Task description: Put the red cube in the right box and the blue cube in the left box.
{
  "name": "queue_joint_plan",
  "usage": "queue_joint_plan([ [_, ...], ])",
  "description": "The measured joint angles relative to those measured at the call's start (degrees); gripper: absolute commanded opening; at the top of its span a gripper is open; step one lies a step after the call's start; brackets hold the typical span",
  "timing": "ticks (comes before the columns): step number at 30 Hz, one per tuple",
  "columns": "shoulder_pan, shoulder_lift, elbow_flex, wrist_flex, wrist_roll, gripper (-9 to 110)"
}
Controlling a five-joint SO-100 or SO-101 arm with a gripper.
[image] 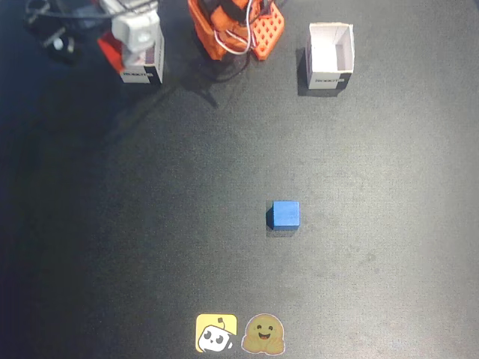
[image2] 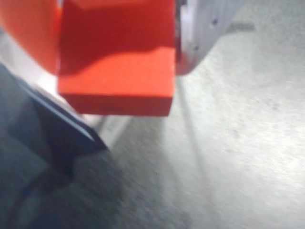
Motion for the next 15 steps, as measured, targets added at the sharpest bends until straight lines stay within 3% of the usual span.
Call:
queue_joint_plan([
  [15,8.7,9.14,8.79,1.23,3.16,10],
])
